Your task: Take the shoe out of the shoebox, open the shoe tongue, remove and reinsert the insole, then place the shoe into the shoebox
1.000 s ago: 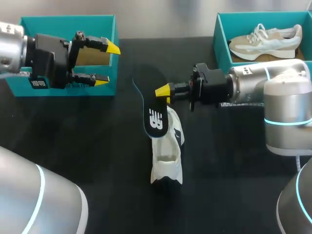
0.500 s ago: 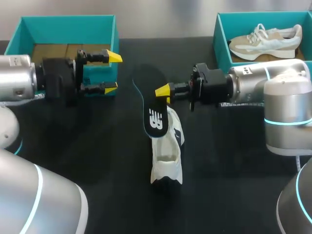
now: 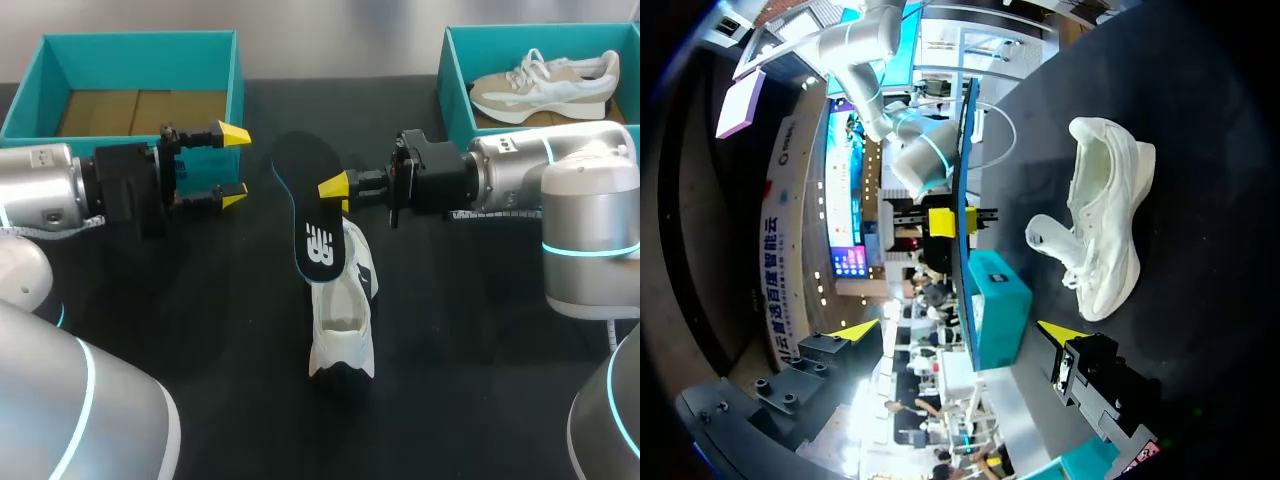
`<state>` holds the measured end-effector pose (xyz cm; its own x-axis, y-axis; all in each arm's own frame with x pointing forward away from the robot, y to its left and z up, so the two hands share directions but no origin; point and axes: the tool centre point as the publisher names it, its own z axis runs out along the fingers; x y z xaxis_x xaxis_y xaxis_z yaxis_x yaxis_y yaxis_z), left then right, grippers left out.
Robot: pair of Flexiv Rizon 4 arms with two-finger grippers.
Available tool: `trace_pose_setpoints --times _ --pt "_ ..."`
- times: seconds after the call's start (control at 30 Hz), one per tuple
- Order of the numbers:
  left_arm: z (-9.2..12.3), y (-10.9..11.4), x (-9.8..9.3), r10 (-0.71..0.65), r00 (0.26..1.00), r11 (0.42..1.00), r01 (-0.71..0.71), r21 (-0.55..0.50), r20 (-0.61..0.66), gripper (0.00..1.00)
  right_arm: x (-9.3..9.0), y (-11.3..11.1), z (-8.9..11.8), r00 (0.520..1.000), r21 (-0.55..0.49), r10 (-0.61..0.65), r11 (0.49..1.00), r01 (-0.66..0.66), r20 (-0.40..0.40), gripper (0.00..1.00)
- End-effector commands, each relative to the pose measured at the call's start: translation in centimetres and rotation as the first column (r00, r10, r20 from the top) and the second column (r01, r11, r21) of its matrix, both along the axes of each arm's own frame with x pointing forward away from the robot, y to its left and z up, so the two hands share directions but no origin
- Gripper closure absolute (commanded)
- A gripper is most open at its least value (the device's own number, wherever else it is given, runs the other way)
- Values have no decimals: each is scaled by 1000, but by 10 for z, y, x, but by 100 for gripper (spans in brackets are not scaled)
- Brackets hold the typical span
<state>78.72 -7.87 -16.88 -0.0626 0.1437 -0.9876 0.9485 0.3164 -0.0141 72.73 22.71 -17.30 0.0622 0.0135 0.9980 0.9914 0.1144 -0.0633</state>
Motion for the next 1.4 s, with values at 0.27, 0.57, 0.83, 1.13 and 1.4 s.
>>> trace_pose_setpoints --times 0.27,0.57,0.83,1.13,1.4 --pt "-9 -20 5 9 1000 1000 -9 16 -6 9 0 2 -1 1000 -1 -1 1000 1 0 100" --pt "-18 -40 1 1 1000 998 -1 -68 -9 31 0 2 -1 1000 -1 -1 1000 1 0 100" --pt "-16 -56 -7 -22 1000 996 23 -91 12 47 0 2 -1 1000 -1 -1 1000 1 0 100" --pt "-11 -70 -12 -19 999 994 23 -102 35 49 0 2 -1 1000 -1 -1 1000 1 0 100" --pt "-9 -76 -10 12 998 996 -8 -89 55 48 0 2 -1 1000 -1 -1 1000 1 0 100"
